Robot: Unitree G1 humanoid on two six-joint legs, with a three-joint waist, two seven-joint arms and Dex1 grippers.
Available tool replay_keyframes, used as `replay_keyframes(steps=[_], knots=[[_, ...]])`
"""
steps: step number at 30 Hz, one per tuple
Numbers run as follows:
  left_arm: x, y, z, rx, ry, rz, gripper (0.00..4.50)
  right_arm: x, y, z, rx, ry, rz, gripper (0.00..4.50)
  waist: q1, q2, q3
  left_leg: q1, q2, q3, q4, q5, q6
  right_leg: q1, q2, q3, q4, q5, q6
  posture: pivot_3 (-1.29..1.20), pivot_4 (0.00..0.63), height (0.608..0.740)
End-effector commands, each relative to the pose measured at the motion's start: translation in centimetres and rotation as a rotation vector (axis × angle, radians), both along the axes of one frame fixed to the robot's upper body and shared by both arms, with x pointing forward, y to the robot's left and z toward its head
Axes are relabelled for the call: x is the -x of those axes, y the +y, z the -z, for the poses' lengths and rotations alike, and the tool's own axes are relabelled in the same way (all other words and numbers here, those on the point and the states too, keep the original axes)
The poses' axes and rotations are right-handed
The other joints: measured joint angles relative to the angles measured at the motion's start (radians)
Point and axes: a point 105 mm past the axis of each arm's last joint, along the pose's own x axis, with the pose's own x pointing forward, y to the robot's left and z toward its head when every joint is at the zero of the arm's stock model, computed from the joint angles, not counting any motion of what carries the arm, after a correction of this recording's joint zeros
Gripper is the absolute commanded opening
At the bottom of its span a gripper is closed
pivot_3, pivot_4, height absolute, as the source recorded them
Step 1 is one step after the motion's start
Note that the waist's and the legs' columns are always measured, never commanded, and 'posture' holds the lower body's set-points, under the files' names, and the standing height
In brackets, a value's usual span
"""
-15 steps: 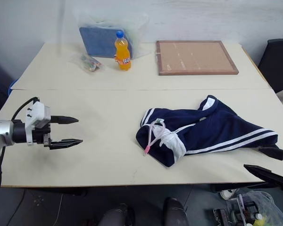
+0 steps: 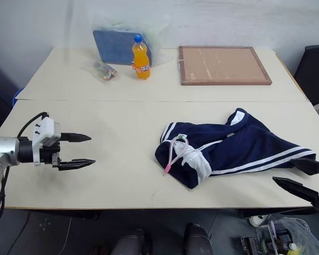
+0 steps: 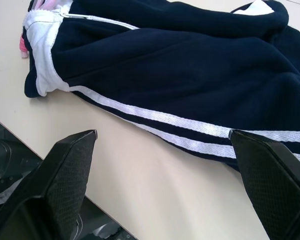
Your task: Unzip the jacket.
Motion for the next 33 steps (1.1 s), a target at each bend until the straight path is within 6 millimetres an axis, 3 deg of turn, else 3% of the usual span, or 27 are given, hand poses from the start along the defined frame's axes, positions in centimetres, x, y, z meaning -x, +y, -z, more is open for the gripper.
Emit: replay_keyframes(steps=[1,5,8,16,21,26,33], knots=[[-0.1,-0.8,-1.2,0.033,-0.030,0.030,4.50,-0.2,0.5,-1.0,-0.007,-0.022,-0.014,4.40,0.000,0.000,0.000,0.000,0.000,0.000,0.000,0.000,0.000,0.000,0.000,0.000,0.000,0.000,0.000,0.00,0.150,0.740],[0.1,-1.7,-1.6,0.076,-0.007,0.068,4.50,-0.2,1.3,-1.7,-0.036,-0.034,-0.036,4.40,0.000,0.000,0.000,0.000,0.000,0.000,0.000,0.000,0.000,0.000,0.000,0.000,0.000,0.000,0.000,0.00,0.150,0.740],[0.4,-3.4,-2.1,0.127,0.016,0.145,4.50,-0.4,3.2,-2.5,-0.067,-0.052,-0.097,4.40,0.000,0.000,0.000,0.000,0.000,0.000,0.000,0.000,0.000,0.000,0.000,0.000,0.000,0.000,0.000,0.00,0.150,0.740],[-1.4,-11.2,-5.9,0.299,0.060,0.414,4.50,-1.0,10.2,-4.4,-0.109,-0.138,-0.310,4.40,0.007,-0.001,0.000,-0.004,-0.001,0.000,0.009,0.000,0.000,0.002,0.000,-0.003,0.004,0.000,0.000,0.00,0.150,0.740],[-2.5,-16.6,-5.0,0.200,0.073,0.605,4.50,-1.3,13.5,-4.7,-0.110,-0.197,-0.404,4.40,0.005,-0.002,0.000,-0.005,-0.001,0.001,0.009,0.000,0.000,0.002,0.000,-0.004,0.004,0.000,0.001,0.00,0.150,0.740],[-5.0,-20.0,-3.0,0.120,0.040,0.618,4.50,-1.2,14.7,-4.6,-0.115,-0.218,-0.428,4.40,0.003,-0.003,0.001,-0.005,-0.001,0.001,0.008,0.000,0.000,0.002,0.001,-0.005,0.001,0.000,0.001,0.00,0.150,0.740],[-6.7,-22.7,-3.6,0.158,0.007,0.608,4.50,-0.9,14.5,-4.1,-0.114,-0.227,-0.403,4.40,0.004,-0.005,0.002,-0.007,-0.001,0.000,0.009,0.000,0.001,0.001,0.000,-0.006,0.001,0.001,0.001,0.00,0.150,0.740]])
